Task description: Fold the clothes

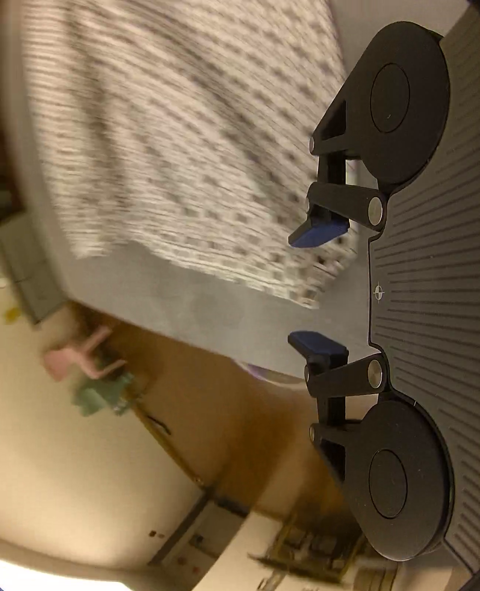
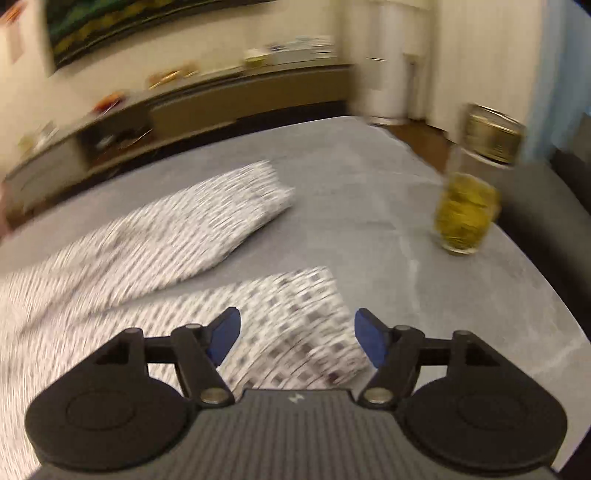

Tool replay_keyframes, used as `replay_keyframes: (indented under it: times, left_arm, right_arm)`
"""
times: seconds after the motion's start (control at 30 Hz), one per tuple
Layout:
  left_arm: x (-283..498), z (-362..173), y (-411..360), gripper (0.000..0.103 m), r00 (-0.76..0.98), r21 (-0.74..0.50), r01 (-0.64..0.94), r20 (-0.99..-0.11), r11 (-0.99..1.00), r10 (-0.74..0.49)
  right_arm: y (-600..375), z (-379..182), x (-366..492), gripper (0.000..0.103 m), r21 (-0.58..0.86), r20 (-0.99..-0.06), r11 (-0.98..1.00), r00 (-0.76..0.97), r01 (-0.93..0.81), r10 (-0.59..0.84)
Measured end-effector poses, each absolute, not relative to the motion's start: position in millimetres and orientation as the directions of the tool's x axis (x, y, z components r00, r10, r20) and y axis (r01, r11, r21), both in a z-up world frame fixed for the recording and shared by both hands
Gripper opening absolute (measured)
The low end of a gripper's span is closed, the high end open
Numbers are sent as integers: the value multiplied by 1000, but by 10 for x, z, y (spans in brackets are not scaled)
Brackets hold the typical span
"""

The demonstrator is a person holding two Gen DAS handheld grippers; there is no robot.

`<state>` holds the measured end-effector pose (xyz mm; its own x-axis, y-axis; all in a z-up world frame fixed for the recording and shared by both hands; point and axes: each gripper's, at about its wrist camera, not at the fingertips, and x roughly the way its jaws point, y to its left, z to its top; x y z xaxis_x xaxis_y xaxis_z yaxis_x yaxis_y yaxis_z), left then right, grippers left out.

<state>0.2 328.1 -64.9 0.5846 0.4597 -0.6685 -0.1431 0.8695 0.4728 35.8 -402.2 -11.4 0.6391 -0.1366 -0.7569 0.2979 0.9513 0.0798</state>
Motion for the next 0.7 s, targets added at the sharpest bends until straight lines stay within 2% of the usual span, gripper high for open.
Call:
replay_keyframes:
  times: [0.07, 0.2, 0.37, 0.4, 0.43, 0.47, 0.5, 0.6, 0.63, 0.7]
  left_arm:
    - [16, -568, 3244, 55, 631, 382, -125, -682, 916, 371]
    - [173, -675, 3142, 55, 618, 270, -80, -742, 959, 261]
    - [305, -916, 3177, 55, 546, 289, -65, -791, 955, 277]
    - [297, -960, 3212, 59, 523, 309, -70, -798, 948, 299]
    - [274, -972, 3250, 68, 515, 336, -83, -792, 938, 329]
    - [263, -973, 3292, 70, 505, 360, -103, -784, 927, 361]
    - [262, -975, 3338, 70, 489, 383, -125, -779, 915, 392]
    - [202, -921, 3388, 52, 479, 407, -173, -761, 897, 438]
    - [174, -859, 3359, 53, 507, 401, -176, -745, 899, 432]
    - [140, -707, 3242, 57, 597, 367, -155, -705, 917, 383]
  right_arm:
    - [-3827, -179, 362, 69, 46, -766, 979, 636, 198, -93]
    - [-3504, -372, 436, 67, -56, -796, 997, 601, 52, -77]
    - [-3477, -474, 393, 67, -162, -855, 987, 501, -5, -138]
    - [-3507, -480, 340, 67, -173, -863, 985, 484, -15, -144]
    - [-3538, -486, 285, 71, -187, -869, 982, 470, -24, -154]
    - [-3579, -500, 210, 78, -232, -862, 972, 467, -17, -198]
    - [-3620, -512, 137, 80, -282, -850, 959, 465, -9, -245]
    - [-3704, -425, 1, 78, -433, -744, 896, 522, 98, -417]
    - [-3727, -379, -36, 77, -459, -706, 878, 542, 137, -455]
    - [-3730, -212, -62, 76, -399, -666, 898, 614, 185, -423]
